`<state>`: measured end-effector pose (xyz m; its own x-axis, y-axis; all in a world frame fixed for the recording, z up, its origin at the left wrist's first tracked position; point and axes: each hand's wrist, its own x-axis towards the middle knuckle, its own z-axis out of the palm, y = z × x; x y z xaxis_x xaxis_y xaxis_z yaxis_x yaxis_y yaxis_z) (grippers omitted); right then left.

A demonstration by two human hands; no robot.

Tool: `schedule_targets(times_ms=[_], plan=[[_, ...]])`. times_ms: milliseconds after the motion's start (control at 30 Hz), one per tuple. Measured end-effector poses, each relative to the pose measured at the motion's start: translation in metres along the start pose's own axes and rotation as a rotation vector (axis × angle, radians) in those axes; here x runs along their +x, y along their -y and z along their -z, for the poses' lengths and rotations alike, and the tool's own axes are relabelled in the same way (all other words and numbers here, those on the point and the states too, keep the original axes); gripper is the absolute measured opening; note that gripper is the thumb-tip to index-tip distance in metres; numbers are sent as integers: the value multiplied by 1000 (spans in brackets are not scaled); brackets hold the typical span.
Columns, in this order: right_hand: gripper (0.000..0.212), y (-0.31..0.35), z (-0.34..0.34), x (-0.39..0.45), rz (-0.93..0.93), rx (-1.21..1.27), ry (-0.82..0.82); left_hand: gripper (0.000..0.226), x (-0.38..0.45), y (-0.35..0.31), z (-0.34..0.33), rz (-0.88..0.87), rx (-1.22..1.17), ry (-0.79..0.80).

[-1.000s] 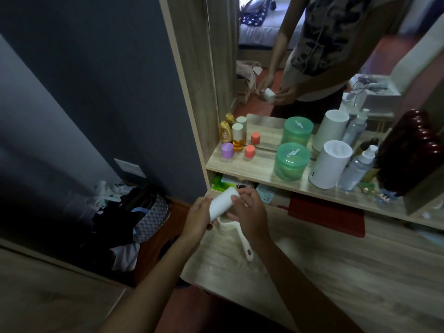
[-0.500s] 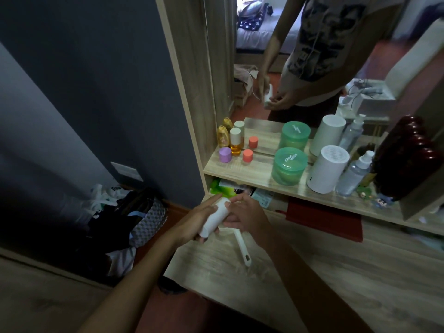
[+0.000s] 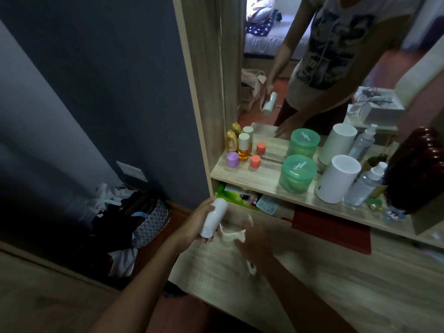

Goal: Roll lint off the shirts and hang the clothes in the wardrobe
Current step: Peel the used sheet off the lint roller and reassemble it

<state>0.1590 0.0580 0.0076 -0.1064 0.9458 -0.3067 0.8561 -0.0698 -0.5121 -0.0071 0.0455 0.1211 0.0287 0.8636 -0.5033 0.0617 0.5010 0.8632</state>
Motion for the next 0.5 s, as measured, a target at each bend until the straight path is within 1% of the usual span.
schedule_targets(times_ms=[33, 100, 167, 267, 300, 333, 367, 433, 467, 500], plan=[[60, -5, -6, 0, 27, -86, 32, 39, 1, 2, 1, 1, 0, -6], [54, -12, -12, 0, 78, -151, 74, 37, 0, 5, 1, 0, 19, -18], [54, -19, -12, 0, 103, -103, 116, 37, 0, 7, 2, 6, 26, -29], [47, -28, -5, -2, 120, -30, 223, 35, -4, 8, 1, 2, -1, -34], [50, -30, -4, -4, 118, 5, 232, 34, -5, 9, 1, 1, -2, -35], [55, -31, -2, -7, 102, 52, 214, 34, -5, 10, 1, 1, -14, -42], [54, -31, 1, -10, 84, 93, 180, 35, -4, 11, 2, 8, -29, -54], [36, -28, 9, -18, 80, 174, 77, 36, 0, 14, 6, 14, -60, -67], [30, -25, 13, -25, 94, 211, 21, 36, 2, 14, 7, 19, -78, -70], [31, -22, 16, -31, 133, 239, -38, 36, 3, 14, 7, 29, -96, -72]])
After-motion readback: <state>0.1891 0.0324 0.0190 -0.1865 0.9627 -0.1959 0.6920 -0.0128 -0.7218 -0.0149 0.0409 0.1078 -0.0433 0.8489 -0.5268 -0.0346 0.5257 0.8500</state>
